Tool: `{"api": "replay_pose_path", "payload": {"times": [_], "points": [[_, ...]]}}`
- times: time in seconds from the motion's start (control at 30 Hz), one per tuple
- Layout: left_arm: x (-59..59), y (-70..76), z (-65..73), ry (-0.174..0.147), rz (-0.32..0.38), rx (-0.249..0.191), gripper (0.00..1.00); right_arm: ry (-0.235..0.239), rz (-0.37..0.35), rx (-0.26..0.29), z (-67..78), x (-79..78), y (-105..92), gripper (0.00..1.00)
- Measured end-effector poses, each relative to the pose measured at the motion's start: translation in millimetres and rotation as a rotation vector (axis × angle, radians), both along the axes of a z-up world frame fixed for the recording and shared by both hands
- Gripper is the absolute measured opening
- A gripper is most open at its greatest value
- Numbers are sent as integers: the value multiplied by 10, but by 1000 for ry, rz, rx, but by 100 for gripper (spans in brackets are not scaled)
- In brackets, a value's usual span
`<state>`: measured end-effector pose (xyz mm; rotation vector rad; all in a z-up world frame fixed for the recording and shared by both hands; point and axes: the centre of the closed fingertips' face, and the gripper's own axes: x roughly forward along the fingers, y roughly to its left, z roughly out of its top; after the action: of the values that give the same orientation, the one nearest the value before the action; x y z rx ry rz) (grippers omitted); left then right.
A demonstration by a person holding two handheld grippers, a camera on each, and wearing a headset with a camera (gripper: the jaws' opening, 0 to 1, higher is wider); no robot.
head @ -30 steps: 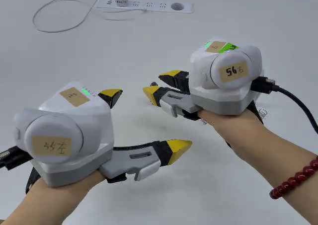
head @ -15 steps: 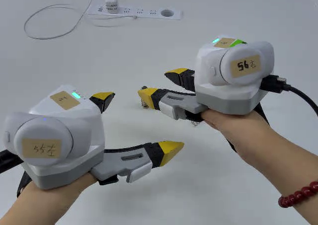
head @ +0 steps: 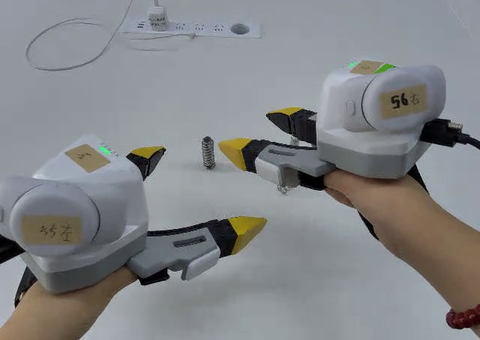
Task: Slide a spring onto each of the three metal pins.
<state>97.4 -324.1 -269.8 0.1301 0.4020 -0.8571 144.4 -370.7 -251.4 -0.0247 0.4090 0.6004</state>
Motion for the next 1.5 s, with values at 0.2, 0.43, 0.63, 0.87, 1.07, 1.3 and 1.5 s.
{"api": "replay_pose_path", "payload": {"times": [0.2,0.43,0.63,0.87,1.07,1.3,1.5], "points": [[-23,-14,43,-4,-7,-11,89,-2,-25,17,43,-67,-143,50],[-55,-49,66,-11,-22,-5,86,-7,-43,20,76,-152,-304,51],[-57,-63,12,8,-18,34,81,-1,-61,23,81,-211,-439,51],[-29,-101,5,33,-19,22,77,12,-81,32,82,-282,-566,52],[-3,-179,4,30,-36,28,72,14,-89,10,59,-364,-695,52],[42,-292,-43,36,-59,55,67,25,-114,11,31,-454,-850,52],[81,-384,-98,44,-76,65,63,29,-126,2,20,-518,-953,52]]}}
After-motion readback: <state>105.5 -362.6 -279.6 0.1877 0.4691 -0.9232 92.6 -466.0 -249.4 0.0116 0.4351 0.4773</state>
